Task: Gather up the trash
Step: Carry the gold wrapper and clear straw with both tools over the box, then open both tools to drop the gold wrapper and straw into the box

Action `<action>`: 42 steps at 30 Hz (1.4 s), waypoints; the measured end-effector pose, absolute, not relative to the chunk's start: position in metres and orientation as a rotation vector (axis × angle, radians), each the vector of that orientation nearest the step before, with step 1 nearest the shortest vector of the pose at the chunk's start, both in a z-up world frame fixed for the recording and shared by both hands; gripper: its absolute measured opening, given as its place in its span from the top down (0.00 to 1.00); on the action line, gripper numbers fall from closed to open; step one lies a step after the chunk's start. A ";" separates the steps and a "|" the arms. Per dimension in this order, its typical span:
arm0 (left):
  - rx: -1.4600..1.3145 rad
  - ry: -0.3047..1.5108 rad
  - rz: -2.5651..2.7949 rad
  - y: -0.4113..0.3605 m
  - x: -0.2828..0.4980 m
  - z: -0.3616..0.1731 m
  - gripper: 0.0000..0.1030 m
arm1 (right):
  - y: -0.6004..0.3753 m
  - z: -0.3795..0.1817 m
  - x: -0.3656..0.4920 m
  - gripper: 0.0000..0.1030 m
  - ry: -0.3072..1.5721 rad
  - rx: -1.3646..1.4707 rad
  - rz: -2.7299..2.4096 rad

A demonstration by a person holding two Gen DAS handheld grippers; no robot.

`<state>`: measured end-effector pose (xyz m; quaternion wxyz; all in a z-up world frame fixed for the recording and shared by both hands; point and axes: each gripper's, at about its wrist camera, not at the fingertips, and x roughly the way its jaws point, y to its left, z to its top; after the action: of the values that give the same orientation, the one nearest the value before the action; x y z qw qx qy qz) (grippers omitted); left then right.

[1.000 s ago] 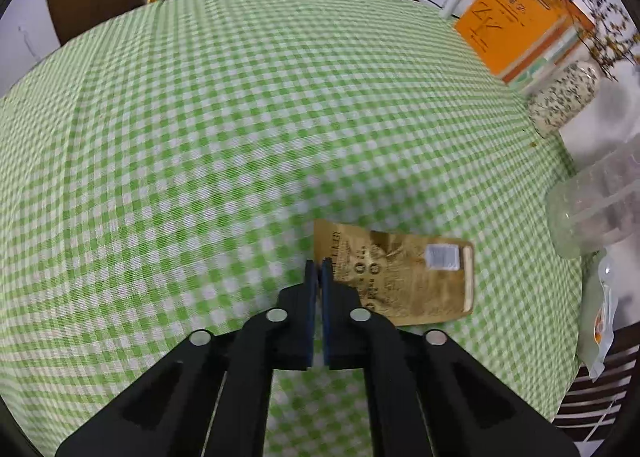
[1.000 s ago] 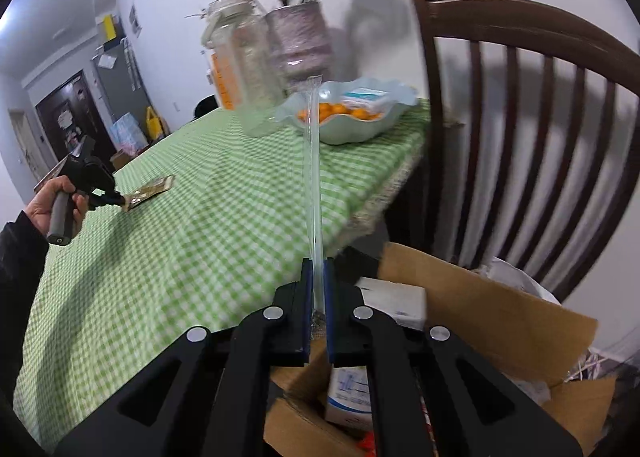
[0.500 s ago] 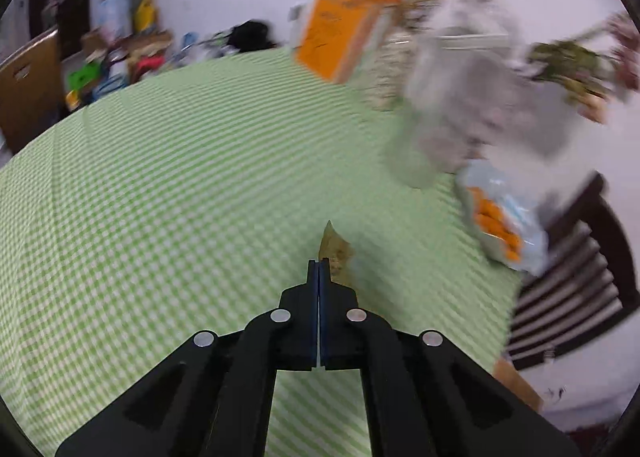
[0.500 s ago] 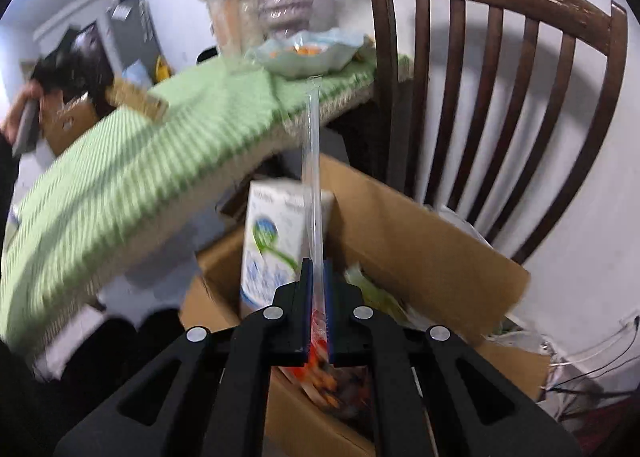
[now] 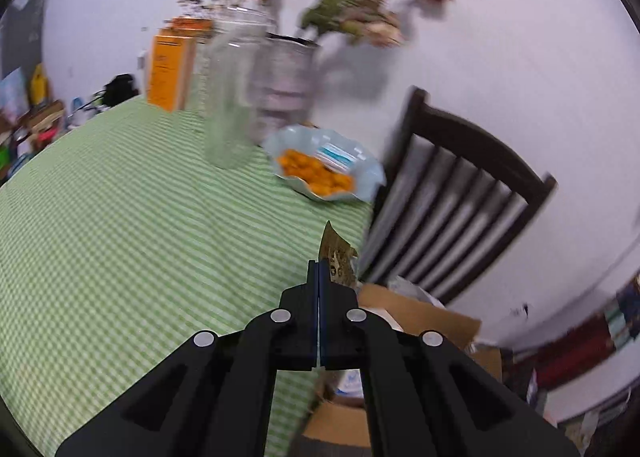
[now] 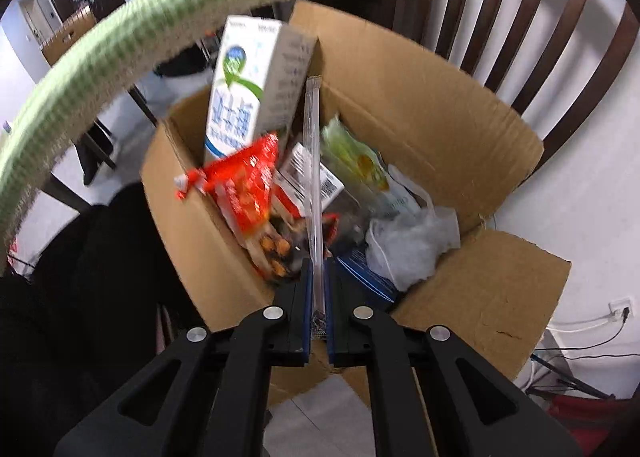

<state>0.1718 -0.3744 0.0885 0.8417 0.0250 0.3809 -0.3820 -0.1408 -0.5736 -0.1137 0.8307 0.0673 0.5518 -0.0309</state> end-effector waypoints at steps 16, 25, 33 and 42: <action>0.168 1.016 -1.022 -0.448 0.088 0.007 1.00 | -0.614 -0.114 -0.089 0.85 1.188 0.030 -0.282; 0.215 1.236 -1.058 -0.513 0.082 -0.084 1.00 | -0.643 -0.083 -0.116 0.52 1.042 0.146 -0.456; 0.307 1.285 -0.982 -0.543 0.076 -0.141 0.83 | -0.643 -0.061 -0.125 0.51 0.973 0.200 -0.475; 0.339 1.091 -0.987 -0.518 0.073 -0.096 0.51 | -0.625 -0.057 -0.116 0.51 0.966 0.194 -0.454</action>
<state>0.0726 -0.5176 -0.0956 0.7283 0.1538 0.4952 -0.4479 -0.1159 -0.6252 -0.0573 0.8566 0.0921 0.4595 -0.2158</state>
